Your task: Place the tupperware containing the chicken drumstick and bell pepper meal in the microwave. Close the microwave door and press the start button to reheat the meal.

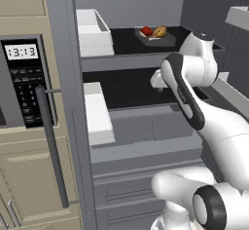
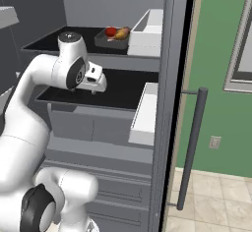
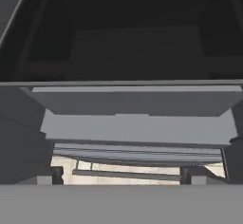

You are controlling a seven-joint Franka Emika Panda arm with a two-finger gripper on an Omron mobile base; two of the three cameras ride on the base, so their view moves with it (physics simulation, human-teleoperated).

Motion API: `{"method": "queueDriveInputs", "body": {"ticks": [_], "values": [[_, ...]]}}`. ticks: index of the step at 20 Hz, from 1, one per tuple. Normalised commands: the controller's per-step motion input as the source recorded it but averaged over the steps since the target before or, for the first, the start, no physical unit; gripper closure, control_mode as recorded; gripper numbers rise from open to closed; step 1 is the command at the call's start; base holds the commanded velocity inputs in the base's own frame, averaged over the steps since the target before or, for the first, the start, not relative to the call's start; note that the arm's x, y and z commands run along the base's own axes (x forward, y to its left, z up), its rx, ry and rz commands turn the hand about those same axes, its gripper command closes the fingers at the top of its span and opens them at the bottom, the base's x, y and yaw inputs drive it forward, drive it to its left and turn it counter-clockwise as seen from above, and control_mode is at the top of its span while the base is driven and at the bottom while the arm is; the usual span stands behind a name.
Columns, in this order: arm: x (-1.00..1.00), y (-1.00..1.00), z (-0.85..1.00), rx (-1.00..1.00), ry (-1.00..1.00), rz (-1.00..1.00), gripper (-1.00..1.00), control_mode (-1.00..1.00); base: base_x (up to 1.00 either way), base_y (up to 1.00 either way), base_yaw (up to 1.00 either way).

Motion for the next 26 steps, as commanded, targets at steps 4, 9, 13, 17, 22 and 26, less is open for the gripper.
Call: {"method": "queueDriveInputs", "body": {"ticks": [4, 9, 13, 17, 22, 26], "values": [[0.0, 0.1, 0.57, 0.0, -0.24, -0.06, -1.0, -1.0, 0.0, 0.0, 0.0], [0.0, 0.04, 0.57, 0.01, -0.18, -0.15, -1.0, -1.0, 0.0, 0.0, 0.0], [0.04, 0.0, 0.42, 0.06, -0.14, -0.19, -1.0, -1.0, 0.0, 0.0, 0.0], [0.07, 0.0, 0.47, 0.09, -0.15, -0.17, -1.0, -1.0, 0.0, 0.0, 0.0], [0.18, -0.01, 0.44, 0.18, -0.16, -0.09, -1.0, -1.0, 0.0, 0.0, 0.0], [0.32, -0.17, 0.16, 0.23, -0.02, -0.01, -1.0, -1.0, 0.0, 0.0, 0.0]]}}
